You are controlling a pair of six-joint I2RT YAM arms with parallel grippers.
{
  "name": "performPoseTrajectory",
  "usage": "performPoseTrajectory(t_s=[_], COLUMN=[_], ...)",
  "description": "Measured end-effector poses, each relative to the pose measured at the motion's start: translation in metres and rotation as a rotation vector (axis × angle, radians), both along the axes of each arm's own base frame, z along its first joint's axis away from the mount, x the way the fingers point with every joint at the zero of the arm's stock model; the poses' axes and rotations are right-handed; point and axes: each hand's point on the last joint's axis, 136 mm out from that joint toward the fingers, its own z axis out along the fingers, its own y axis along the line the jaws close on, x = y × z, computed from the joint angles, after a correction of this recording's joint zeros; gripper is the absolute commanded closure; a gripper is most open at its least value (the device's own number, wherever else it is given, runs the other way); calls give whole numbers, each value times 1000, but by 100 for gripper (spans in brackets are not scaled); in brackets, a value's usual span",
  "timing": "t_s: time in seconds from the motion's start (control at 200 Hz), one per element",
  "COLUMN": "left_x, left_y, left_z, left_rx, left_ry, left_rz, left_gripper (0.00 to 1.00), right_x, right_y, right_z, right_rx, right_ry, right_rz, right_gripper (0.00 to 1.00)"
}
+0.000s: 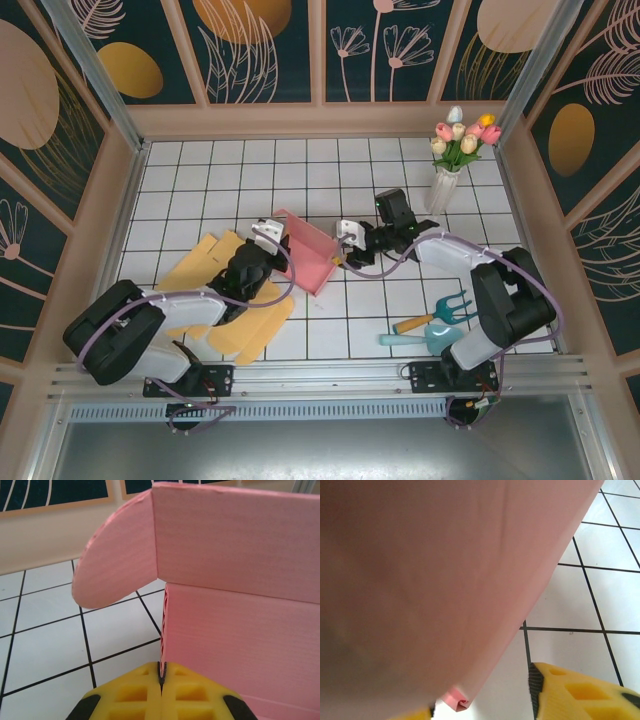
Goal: Fold the paper box
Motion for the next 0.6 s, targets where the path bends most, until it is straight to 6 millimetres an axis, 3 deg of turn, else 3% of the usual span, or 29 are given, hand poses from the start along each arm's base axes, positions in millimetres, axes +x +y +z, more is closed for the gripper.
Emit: performPoseTrajectory(t_s=[0.3,0.601], left_x=[5,-4], left_y=[-5,3], left_z=[-23,-34], left_rx=[-35,-94], left_ry=[38,47], left_rz=[10,22], left_gripper=[100,100], right_x=[4,2], right_y=[2,8], right_z=[-20,-24], right_rx=[-142,-309], right_ry=[-103,-228], right_rz=[-54,-47], right_gripper=[53,53])
